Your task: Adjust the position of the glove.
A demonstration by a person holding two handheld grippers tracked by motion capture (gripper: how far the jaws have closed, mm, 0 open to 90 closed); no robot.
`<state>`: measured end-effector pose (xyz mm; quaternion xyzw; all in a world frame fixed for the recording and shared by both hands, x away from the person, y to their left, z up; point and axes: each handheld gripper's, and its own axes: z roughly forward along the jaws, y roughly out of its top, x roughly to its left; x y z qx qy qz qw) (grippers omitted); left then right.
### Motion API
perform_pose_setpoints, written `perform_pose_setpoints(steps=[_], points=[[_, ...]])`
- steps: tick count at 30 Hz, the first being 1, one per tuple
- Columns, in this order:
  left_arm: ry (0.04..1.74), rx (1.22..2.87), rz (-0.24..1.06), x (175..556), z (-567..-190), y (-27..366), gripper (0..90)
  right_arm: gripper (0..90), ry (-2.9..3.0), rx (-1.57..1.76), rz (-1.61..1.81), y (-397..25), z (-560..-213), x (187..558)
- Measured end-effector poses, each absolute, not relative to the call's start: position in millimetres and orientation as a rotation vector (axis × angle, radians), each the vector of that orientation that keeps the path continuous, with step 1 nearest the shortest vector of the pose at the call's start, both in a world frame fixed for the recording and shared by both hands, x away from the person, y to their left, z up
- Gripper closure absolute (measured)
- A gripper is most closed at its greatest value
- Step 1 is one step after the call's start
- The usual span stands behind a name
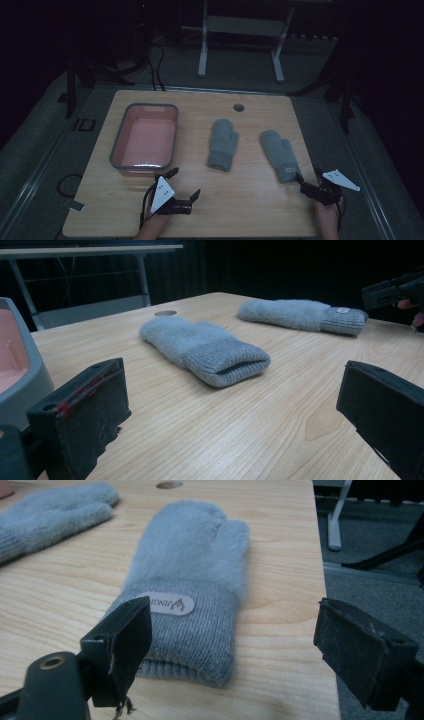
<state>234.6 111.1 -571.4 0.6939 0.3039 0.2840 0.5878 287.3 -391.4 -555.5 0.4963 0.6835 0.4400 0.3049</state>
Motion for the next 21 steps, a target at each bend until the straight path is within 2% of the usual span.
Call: perform_pose_setpoints(steps=[13, 21], points=[[0.723, 1.595, 0.604, 237, -572, 115, 0.6, 14.8, 1.894, 1.322, 1.203, -393, -556, 292], [0.722, 1.594, 0.621, 236, -572, 115, 0.6, 14.7, 1.976, 1.310, 1.232, -389, -543, 301]])
